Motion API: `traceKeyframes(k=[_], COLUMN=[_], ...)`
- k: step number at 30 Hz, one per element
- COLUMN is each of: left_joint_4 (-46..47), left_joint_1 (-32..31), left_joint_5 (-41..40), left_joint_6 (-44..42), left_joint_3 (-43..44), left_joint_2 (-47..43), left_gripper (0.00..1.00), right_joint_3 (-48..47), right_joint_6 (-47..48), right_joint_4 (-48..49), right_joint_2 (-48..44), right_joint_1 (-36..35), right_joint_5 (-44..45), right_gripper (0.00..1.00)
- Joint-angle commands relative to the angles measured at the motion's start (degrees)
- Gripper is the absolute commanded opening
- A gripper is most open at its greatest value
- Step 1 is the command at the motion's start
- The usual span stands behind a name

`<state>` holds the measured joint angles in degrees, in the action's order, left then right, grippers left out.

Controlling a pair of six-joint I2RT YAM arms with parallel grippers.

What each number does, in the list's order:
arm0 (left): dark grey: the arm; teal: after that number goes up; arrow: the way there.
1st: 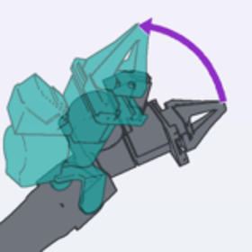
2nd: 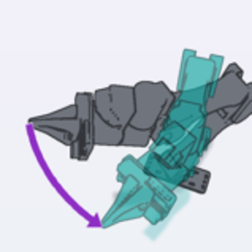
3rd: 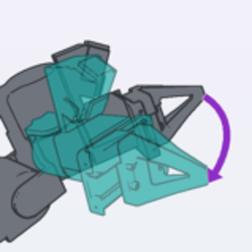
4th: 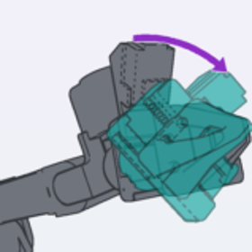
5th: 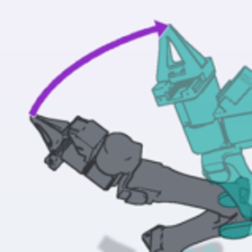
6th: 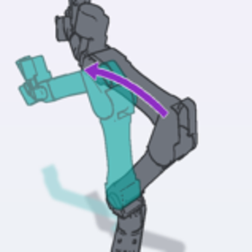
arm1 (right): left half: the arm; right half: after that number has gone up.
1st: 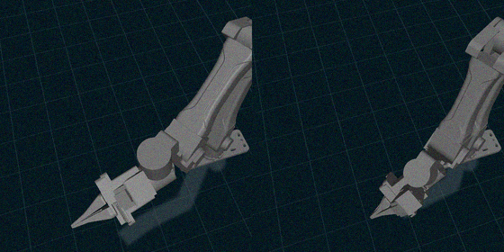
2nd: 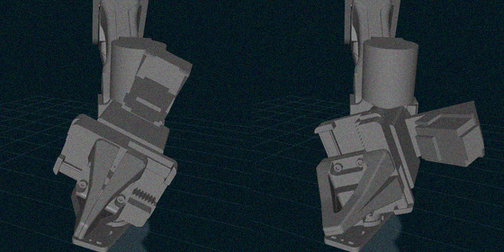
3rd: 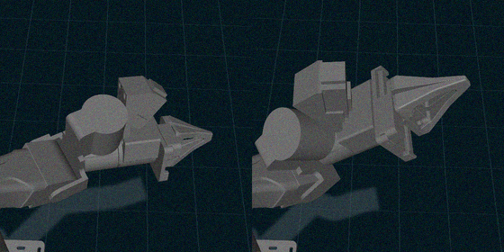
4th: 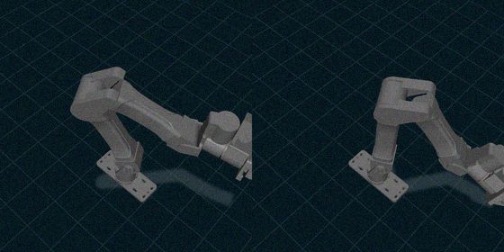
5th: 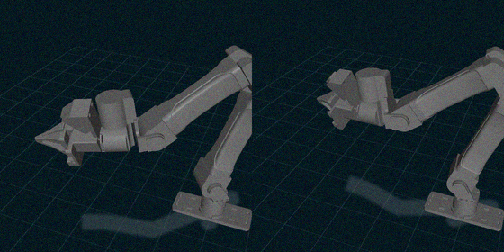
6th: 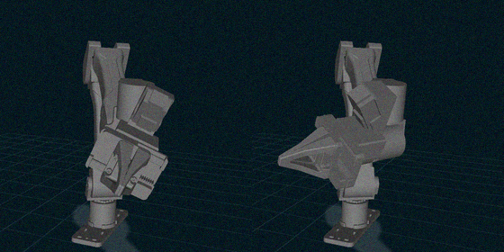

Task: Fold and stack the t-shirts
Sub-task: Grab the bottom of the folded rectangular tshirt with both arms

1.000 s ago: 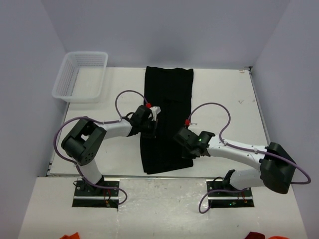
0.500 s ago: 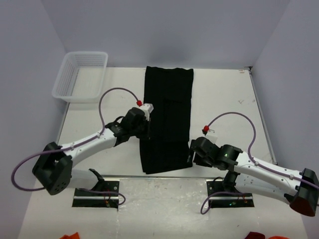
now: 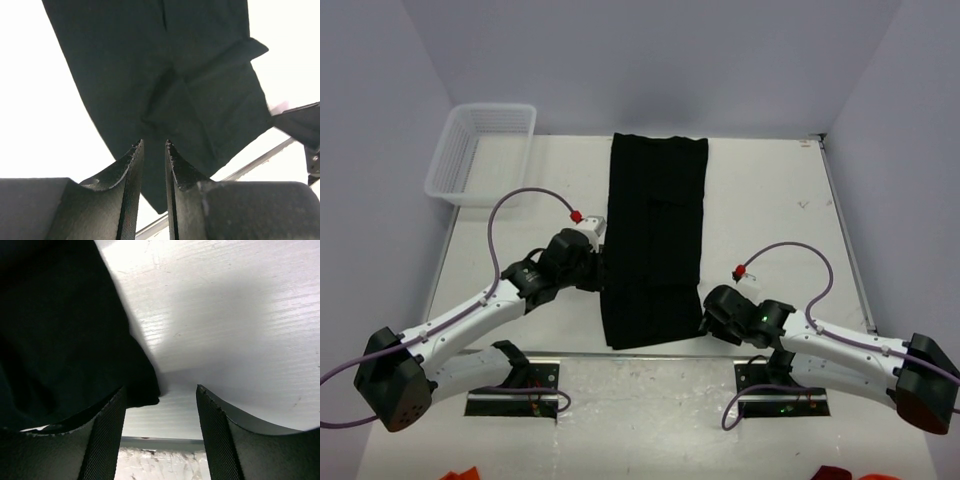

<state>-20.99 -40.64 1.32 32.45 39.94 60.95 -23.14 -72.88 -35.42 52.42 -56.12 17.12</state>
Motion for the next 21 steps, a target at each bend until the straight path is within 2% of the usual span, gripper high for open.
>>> traceKeyframes(k=[1, 11, 19, 21], left_joint_4=[-0.89, 0.16, -1.77, -2.47], left_joint_1=[-0.05, -0.05, -0.05, -0.05], left_joint_5=[0.79, 2.2, 1.76, 1.4], left_joint_6=[1.3, 1.48, 2.0, 2.62], left_joint_3=[-0.83, -1.54, -1.18, -1.45], left_joint_2=[-1.45, -1.97, -0.83, 0.13], left_gripper=[0.25, 0.25, 0.26, 0.26], right_joint_3=[2.65, 3.97, 4.68, 4.94], right_joint_6=[-3.67, -4.37, -5.78, -5.95], right_joint_4=[2.64, 8.43, 8.97, 8.44], right_joint_2=[-0.57, 1.71, 1.28, 0.58], right_joint_1=[0.22, 0.22, -0.13, -0.13], right_joint_5=[1.24, -2.88, -4.56, -4.03], right_gripper=[0.59, 0.49, 0.42, 0.35])
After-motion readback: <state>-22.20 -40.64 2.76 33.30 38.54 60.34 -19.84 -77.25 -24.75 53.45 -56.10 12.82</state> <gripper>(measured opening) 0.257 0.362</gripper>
